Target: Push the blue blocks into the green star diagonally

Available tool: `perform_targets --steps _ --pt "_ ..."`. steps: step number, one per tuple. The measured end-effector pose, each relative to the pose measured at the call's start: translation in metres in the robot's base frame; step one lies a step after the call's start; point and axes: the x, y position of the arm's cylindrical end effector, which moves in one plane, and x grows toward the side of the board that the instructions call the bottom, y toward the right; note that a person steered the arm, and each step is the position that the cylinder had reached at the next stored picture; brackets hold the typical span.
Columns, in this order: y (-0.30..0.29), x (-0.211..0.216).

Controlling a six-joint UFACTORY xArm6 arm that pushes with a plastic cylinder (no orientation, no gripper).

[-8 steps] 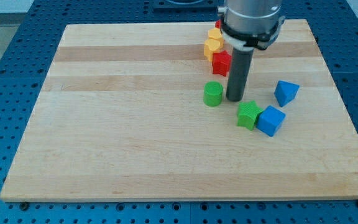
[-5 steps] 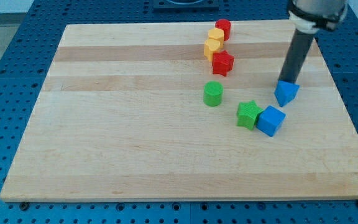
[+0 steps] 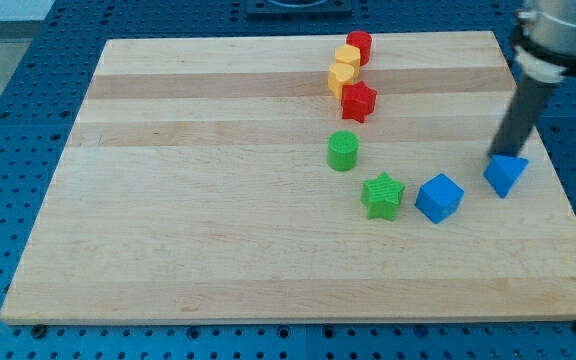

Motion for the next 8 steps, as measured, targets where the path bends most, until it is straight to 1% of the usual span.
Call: perform_targets --steps 1,2,3,4,6,7,8 --pt "0.037 0.024" --pt "0.048 0.047" --pt "0.017 0.063" --pt "-0.021 0.063" --pt "0.05 0.059" --pt "0.025 0.054" --pt "-0.043 0.054"
